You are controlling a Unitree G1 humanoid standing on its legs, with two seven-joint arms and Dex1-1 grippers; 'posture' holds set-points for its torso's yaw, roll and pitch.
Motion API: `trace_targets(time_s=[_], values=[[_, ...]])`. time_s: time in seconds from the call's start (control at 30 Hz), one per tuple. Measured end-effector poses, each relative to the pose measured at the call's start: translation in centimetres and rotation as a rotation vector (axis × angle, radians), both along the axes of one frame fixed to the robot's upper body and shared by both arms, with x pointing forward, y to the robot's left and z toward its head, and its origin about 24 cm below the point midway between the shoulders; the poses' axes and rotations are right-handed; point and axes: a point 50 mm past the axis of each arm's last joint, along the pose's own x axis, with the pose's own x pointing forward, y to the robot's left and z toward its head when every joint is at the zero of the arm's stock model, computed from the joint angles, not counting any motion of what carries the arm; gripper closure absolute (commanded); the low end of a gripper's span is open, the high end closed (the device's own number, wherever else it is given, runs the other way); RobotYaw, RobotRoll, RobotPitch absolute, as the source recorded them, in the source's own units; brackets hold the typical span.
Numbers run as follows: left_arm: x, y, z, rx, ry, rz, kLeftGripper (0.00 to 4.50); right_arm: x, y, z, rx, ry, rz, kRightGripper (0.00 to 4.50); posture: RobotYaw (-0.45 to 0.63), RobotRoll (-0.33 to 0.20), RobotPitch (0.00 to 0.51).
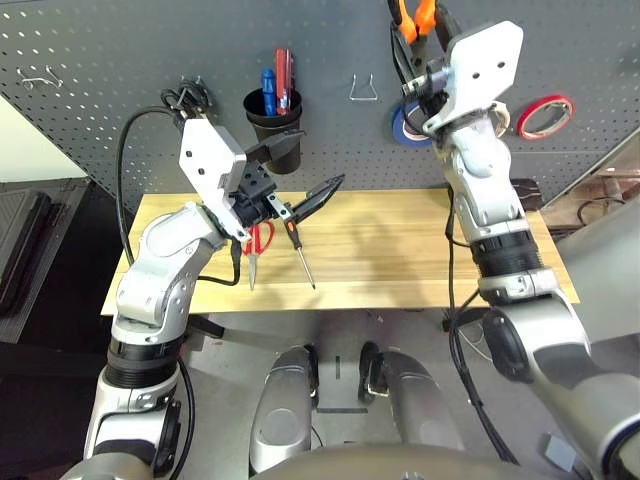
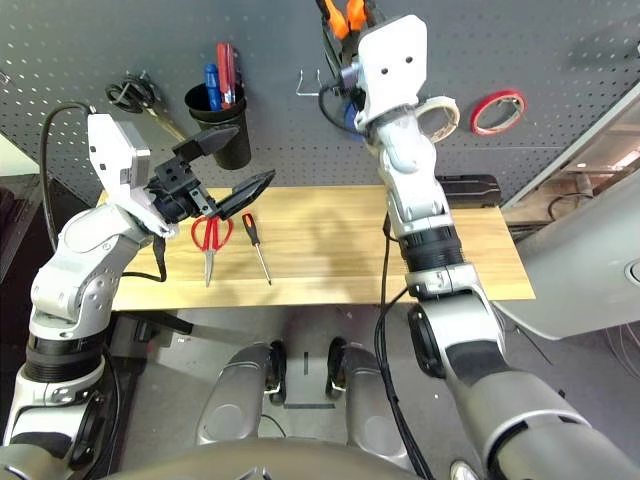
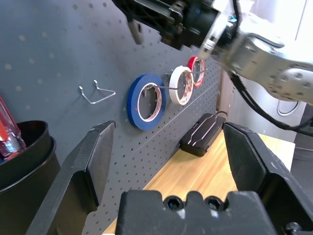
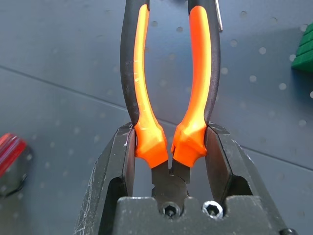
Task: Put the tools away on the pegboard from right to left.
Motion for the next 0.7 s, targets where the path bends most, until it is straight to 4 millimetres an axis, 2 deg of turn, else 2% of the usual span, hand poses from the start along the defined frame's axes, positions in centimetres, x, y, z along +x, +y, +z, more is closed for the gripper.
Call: trace_targets(time_s=[0.4,0.7], values=[[0.0,-0.1,0.0,0.002,-0.004,0.003,0.00,2.0,2.5,-1.7,0.025,0.088,0.036,2.35,0.24,0.000,0.132],[0.0,-0.1,-0.1,0.009,-0.004,0.009,0.00,2.7,3.6,-2.9,0.044,0.164,0.038,2.35,0.25,0.000,0.142]])
